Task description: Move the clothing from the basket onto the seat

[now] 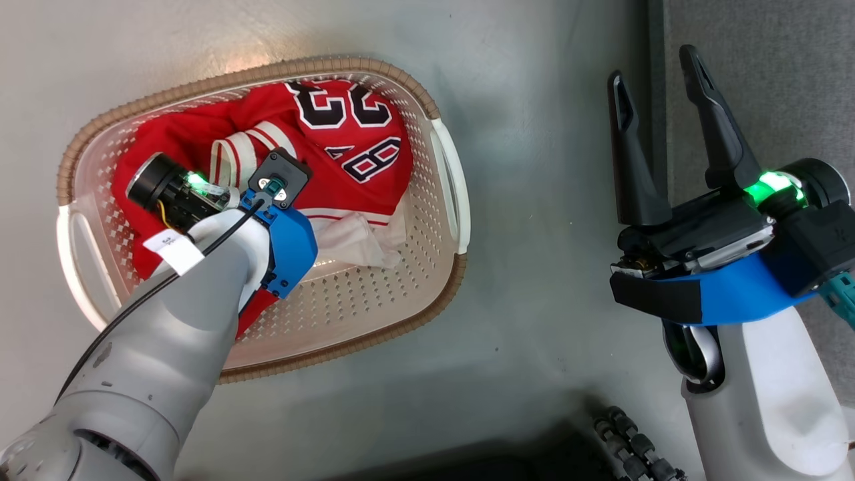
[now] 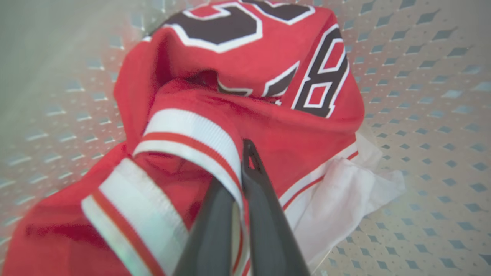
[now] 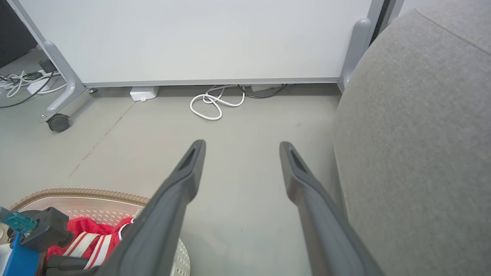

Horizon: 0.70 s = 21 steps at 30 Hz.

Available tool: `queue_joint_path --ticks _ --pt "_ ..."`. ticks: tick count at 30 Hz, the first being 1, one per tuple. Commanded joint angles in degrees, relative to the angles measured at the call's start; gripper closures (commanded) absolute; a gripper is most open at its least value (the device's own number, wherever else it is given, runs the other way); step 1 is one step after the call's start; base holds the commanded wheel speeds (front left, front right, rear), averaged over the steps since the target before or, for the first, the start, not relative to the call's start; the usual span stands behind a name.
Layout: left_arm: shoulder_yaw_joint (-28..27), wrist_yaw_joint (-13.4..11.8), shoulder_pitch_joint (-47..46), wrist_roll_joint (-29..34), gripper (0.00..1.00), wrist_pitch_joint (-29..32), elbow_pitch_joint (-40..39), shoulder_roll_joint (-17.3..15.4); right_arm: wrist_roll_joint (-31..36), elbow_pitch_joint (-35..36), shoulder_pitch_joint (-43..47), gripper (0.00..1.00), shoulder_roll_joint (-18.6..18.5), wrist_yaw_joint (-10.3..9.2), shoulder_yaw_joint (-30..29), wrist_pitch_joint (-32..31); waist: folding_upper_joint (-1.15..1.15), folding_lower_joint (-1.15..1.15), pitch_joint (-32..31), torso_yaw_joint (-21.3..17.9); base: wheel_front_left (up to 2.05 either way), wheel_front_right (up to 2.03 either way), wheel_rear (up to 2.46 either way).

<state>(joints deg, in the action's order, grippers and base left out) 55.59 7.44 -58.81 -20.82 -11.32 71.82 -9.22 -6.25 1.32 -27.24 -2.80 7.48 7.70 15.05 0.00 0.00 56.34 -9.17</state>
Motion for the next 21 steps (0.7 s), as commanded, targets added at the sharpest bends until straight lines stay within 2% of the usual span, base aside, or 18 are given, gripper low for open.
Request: queue_joint_path --ticks 1,15,21 --pt "0.1 0.0 0.2 -0.6 1.00 -0.4 -0.3 -0.1 -0.4 -0.1 -0.7 0.00 -0.2 0.03 0.0 0.2 0.00 0.00 -0.5 0.1 0.00 0.00 0.00" --pt "2.5 0.0 4.3 -7.6 1.00 -3.9 -4.8 0.2 -1.2 -3.1 0.1 0.00 -0.2 0.03 0.1 0.2 0.00 0.00 -10.6 1.8 0.00 0.00 0.00" --pt "-0.7 -0.1 7.8 -7.9 1.00 -3.9 -12.5 -0.7 -0.8 -4.6 2.0 0.00 -0.2 0.03 -1.0 0.2 0.00 0.00 -16.3 3.7 0.00 0.00 0.00"
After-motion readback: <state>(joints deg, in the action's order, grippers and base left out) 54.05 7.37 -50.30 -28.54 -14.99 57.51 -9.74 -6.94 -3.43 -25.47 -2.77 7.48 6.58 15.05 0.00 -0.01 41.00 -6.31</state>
